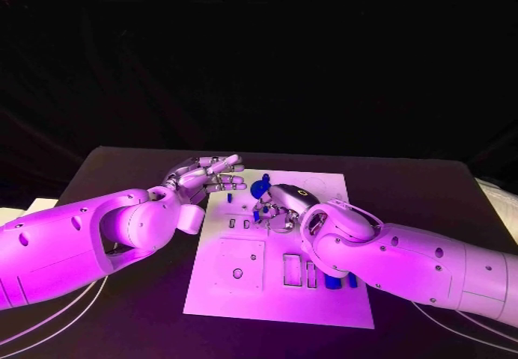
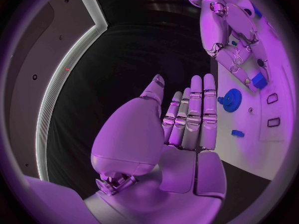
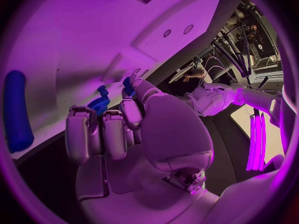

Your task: Assemble the parts on the task board

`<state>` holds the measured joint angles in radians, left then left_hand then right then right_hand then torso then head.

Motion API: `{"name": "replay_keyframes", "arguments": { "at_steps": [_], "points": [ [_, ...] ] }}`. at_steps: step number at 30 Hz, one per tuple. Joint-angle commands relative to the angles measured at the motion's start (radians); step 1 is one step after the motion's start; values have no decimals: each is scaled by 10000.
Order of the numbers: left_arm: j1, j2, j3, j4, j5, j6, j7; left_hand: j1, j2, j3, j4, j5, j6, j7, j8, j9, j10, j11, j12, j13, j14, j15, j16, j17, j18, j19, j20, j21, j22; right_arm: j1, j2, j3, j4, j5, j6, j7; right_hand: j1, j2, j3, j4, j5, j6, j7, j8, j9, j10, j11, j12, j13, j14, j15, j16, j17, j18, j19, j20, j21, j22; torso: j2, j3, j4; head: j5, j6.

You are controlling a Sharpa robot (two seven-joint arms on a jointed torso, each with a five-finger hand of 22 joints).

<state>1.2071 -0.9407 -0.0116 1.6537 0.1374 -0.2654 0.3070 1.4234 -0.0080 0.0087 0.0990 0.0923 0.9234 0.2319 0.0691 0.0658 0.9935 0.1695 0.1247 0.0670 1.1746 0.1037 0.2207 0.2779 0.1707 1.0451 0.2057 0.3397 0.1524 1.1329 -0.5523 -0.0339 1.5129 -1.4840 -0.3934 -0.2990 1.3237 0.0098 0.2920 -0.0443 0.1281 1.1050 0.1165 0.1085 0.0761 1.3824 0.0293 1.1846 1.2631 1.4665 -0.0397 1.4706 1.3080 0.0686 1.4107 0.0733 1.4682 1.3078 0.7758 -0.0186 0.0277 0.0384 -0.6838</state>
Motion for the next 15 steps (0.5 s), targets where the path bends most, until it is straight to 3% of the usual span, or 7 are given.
{"name": "replay_keyframes", "arguments": {
  "at_steps": [1,15],
  "points": [
    [7,8,6,32,12,108,88,30,68,-5,-51,18,-20,-16,34,10,-30,-2,69,1,-65,-12,43,10,90,-84,-19,40,13,-42,59,-7,-62,-281,225,-16,-109,-29,19,30,37,127,-104,91,251,19,-71,36,6,710,-62,-43,1028,-126,7,-76,13,159,3,11,0,23,-39],
    [7,10,6,47,12,140,64,30,68,-5,-51,18,-20,-16,34,10,-30,-2,69,1,-65,-12,43,10,90,-84,-19,40,13,-150,191,-10,-191,-256,618,-46,-250,-137,-18,58,25,107,-93,64,256,1,-60,3,-14,704,-53,-67,997,-113,-29,-68,-13,103,-5,10,-17,73,-159]
  ]
}}
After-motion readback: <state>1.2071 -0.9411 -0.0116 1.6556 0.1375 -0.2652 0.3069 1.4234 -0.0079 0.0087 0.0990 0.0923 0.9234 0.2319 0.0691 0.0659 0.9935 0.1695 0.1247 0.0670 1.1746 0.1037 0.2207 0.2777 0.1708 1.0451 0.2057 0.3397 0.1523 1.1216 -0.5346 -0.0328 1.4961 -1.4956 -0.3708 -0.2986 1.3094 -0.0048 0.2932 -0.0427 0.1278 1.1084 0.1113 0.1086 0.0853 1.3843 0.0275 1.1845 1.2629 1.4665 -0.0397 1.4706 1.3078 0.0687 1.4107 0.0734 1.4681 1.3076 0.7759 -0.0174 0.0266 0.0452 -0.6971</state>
